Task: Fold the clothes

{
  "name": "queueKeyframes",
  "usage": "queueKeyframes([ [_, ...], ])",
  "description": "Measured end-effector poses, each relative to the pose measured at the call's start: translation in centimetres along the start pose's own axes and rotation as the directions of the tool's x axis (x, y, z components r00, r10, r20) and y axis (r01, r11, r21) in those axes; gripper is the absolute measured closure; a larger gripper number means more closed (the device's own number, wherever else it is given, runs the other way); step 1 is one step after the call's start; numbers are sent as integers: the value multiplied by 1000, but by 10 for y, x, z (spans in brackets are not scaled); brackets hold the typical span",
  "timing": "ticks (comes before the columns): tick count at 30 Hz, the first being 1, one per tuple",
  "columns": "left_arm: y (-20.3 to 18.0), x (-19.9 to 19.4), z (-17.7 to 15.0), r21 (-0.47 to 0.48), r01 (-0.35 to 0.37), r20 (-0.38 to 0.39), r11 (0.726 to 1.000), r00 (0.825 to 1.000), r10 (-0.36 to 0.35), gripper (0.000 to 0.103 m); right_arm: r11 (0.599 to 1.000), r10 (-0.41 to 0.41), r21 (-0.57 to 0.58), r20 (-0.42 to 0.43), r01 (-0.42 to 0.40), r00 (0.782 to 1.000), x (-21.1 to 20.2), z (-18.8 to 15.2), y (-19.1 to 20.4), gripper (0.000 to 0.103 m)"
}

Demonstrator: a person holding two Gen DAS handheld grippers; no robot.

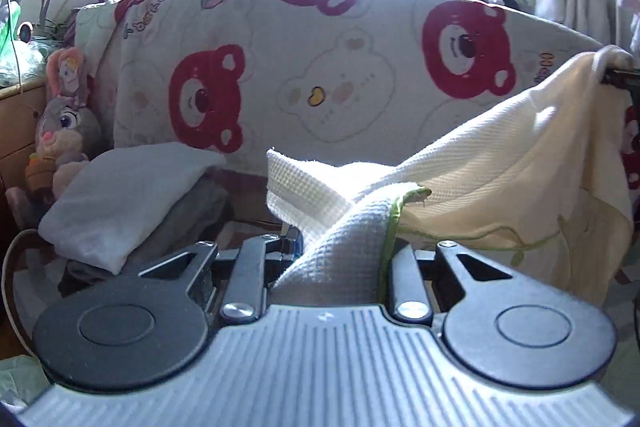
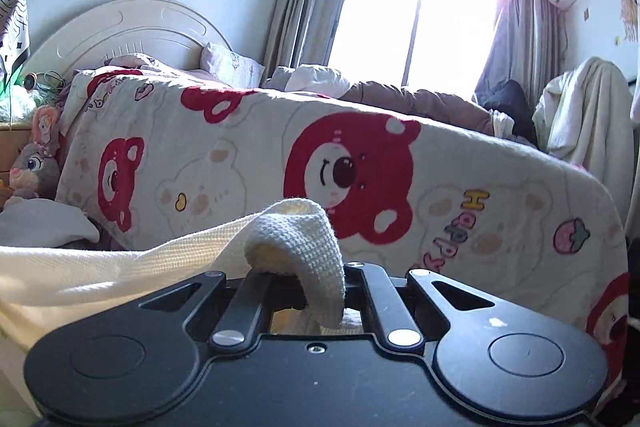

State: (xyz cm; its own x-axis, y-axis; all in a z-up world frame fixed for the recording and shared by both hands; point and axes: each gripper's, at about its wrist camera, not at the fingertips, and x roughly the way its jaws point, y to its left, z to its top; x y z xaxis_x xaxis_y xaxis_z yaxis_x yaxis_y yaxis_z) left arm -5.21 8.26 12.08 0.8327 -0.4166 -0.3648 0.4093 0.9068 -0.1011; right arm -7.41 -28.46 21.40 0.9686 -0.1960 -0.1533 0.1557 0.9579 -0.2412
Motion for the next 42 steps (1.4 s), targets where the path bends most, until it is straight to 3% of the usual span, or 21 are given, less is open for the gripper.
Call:
queueKeyframes([
  [4, -10, 9, -14, -72, 134, -95, 988, 986, -140, 81, 995, 96, -28, -47, -97, 994, 42, 13, 17, 95],
  [6, -14, 35, -29, -87, 139, -209, 987, 966, -154, 77, 990, 133, -26, -95, -136, 987, 74, 4, 38, 95],
  [9, -11, 70, -55, -80, 87, -339, 993, 935, -110, 72, 977, 212, 25, -164, -211, 963, 123, -25, 71, 95],
  [12, 6, 84, -65, -101, 51, -368, 994, 926, -85, 70, 944, 329, 105, -258, -312, 908, 167, -64, 103, 94],
  [14, 19, 88, -63, -124, 47, -336, 991, 938, -87, 58, 895, 446, 161, -308, -415, 841, 188, -92, 124, 93],
  [15, 24, 96, -60, -127, 51, -325, 991, 941, -91, 51, 876, 481, 195, -324, -441, 814, 196, -104, 128, 91],
  [17, 32, 117, -54, -123, 66, -314, 990, 944, -101, 49, 853, 520, 267, -347, -449, 780, 206, -127, 131, 88],
  [18, 35, 133, -53, -117, 68, -333, 991, 937, -103, 46, 839, 539, 304, -357, -451, 762, 211, -138, 132, 85],
  [19, 36, 153, -54, -110, 66, -366, 992, 925, -103, 45, 833, 545, 334, -362, -440, 756, 213, -147, 128, 77],
  [21, 34, 190, -58, -73, 68, -424, 995, 901, -93, 45, 847, 509, 374, -370, -377, 777, 205, -164, 102, 60],
  [25, 23, 251, -74, 4, 114, -491, 993, 866, -97, 44, 901, 375, 382, -448, -205, 811, 184, -196, 43, 57],
  [27, 15, 279, -86, 24, 129, -533, 991, 841, -96, 44, 915, 337, 377, -507, -148, 793, 169, -217, 23, 57],
  [30, 16, 305, -103, 65, 97, -554, 993, 831, -45, 44, 925, 300, 372, -591, -77, 749, 146, -249, -4, 55],
  [31, 21, 307, -108, 55, 87, -554, 995, 832, -42, 44, 926, 292, 374, -613, -56, 734, 139, -260, -9, 54],
  [35, 46, 311, -125, -43, 97, -595, 994, 797, -103, 44, 908, 298, 419, -651, 3, 698, 113, -298, -14, 53],
  [39, 58, 313, -128, -102, 77, -593, 992, 796, -122, 44, 884, 332, 468, -645, 12, 689, 105, -320, -5, 48],
  [42, 60, 314, -125, -156, 92, -571, 983, 804, -166, 43, 881, 319, 473, -635, 27, 704, 110, -329, 1, 39],
])
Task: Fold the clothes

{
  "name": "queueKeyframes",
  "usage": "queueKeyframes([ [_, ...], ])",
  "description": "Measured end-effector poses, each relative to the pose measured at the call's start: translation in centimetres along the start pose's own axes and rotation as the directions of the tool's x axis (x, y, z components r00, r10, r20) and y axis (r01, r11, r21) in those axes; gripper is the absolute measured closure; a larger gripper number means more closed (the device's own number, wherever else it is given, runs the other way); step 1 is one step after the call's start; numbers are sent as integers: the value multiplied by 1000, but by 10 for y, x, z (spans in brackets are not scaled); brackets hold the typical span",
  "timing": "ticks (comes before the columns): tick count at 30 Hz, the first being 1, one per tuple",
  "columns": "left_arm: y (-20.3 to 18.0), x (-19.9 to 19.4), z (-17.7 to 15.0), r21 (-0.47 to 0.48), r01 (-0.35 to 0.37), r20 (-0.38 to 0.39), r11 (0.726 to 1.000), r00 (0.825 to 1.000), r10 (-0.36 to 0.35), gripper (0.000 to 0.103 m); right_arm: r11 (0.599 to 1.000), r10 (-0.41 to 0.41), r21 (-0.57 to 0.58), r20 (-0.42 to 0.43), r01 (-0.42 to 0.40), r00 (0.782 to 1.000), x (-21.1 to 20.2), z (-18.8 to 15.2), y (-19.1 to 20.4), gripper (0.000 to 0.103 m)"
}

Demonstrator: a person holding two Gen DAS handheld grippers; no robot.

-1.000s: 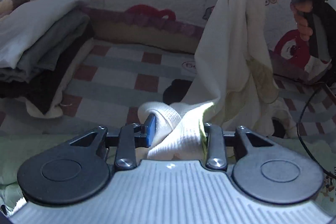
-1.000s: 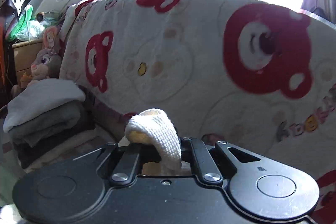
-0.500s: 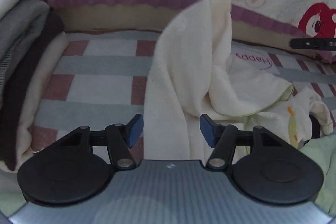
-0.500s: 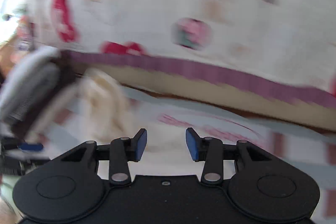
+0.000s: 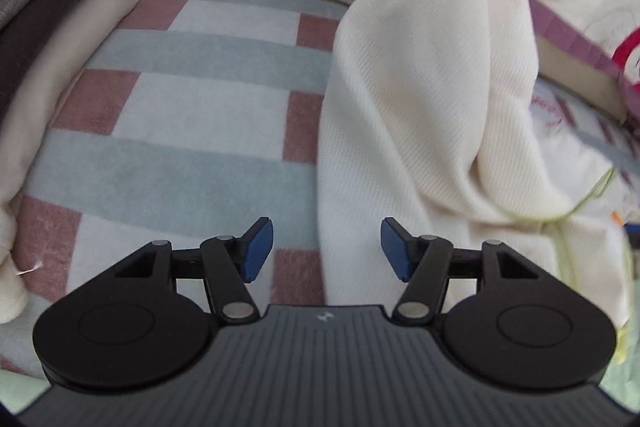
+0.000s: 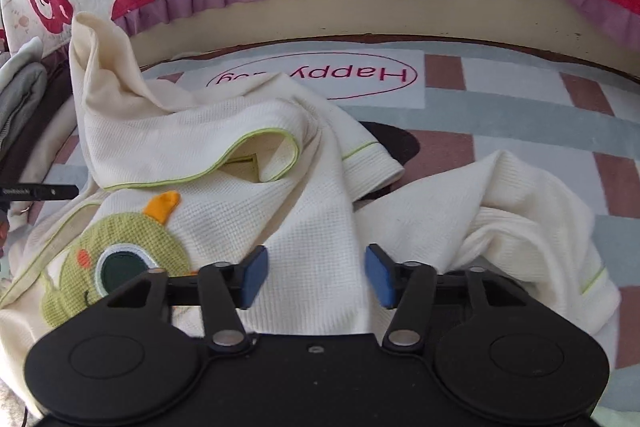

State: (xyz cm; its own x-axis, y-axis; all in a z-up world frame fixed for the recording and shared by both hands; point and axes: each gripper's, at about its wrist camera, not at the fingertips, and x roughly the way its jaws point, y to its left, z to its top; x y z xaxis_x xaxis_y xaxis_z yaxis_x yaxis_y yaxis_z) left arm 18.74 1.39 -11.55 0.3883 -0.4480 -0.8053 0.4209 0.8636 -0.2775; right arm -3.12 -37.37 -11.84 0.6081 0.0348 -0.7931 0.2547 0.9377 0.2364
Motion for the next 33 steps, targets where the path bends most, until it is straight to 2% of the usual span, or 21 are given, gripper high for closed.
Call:
queueKeyframes([
  [3, -1, 3, 2, -26, 42, 15, 999, 999, -42, 41, 999, -18, 41, 40, 16, 999, 18, 3, -1, 33],
  [4, -2, 4, 1, -30, 44, 19, 999, 999, -44, 41, 1000, -9, 25, 44, 8, 999, 24, 3, 2, 41],
  [5, -2, 4, 1, -29, 48, 25, 998, 999, -47, 40, 1000, 5, -8, 41, -4, 999, 30, 3, 6, 62],
  [6, -3, 4, 1, -27, 53, 32, 998, 998, -52, 40, 999, 9, -41, 68, -6, 998, 25, 5, 13, 96],
  [8, -3, 5, 2, -22, 63, 47, 998, 997, -61, 41, 994, 7, -107, 169, 11, 986, 2, 11, 32, 98],
  [9, -2, 3, 2, -26, 67, 56, 997, 996, -66, 42, 991, -10, -125, 234, 40, 972, -18, 16, 41, 98],
  [11, 0, -3, 4, -45, 82, 80, 996, 994, -79, 42, 984, -90, -108, 384, 141, 919, -78, 26, 46, 99],
  [13, 4, -10, 6, -61, 105, 106, 993, 990, -98, 42, 959, -196, -79, 505, 271, 841, -134, 34, 47, 100],
  [15, 6, -15, 6, -66, 130, 123, 989, 985, -121, 42, 887, -354, -52, 561, 458, 749, -172, 39, 41, 100],
  [16, 5, -14, 6, -62, 139, 122, 988, 984, -130, 42, 860, -420, -14, 547, 510, 724, -180, 41, 31, 100],
  [18, 2, -12, 7, -52, 150, 115, 987, 983, -143, 41, 817, -530, 59, 470, 574, 706, -181, 43, 4, 99],
  [19, -1, -10, 7, -41, 148, 105, 988, 984, -144, 41, 791, -577, 73, 418, 607, 702, -173, 42, -10, 99],
  [20, -4, -7, 6, -26, 141, 93, 990, 986, -138, 41, 776, -607, 73, 358, 627, 710, -160, 41, -25, 99],
  [23, -12, 1, 5, 10, 147, 58, 989, 987, -148, 41, 775, -628, 47, 171, 630, 759, -111, 31, -61, 97],
  [25, -13, 9, 8, -17, 175, 33, 985, 984, -174, 41, 766, -642, 46, 105, 642, 759, -87, 20, -71, 95],
  [26, -15, 13, 10, -20, 182, 25, 983, 983, -182, 41, 758, -652, 54, 88, 650, 753, -81, 17, -71, 90],
  [28, -21, 22, 14, -9, 189, 11, 982, 982, -189, 40, 766, -642, 77, 98, 638, 760, -80, 15, -67, 82],
  [29, -24, 27, 16, -4, 193, 4, 981, 981, -193, 40, 782, -623, 85, 118, 617, 773, -82, 15, -64, 77],
  [30, -28, 31, 19, 14, 184, 3, 983, 983, -184, 40, 803, -596, 89, 145, 589, 790, -86, 16, -61, 64],
  [31, -32, 37, 23, 37, 169, 8, 985, 986, -169, 39, 826, -563, 88, 174, 557, 808, -90, 17, -57, 55],
  [33, -37, 47, 30, 58, 145, 27, 988, 989, -147, 39, 875, -482, 77, 226, 478, 847, -99, 14, -53, 52],
])
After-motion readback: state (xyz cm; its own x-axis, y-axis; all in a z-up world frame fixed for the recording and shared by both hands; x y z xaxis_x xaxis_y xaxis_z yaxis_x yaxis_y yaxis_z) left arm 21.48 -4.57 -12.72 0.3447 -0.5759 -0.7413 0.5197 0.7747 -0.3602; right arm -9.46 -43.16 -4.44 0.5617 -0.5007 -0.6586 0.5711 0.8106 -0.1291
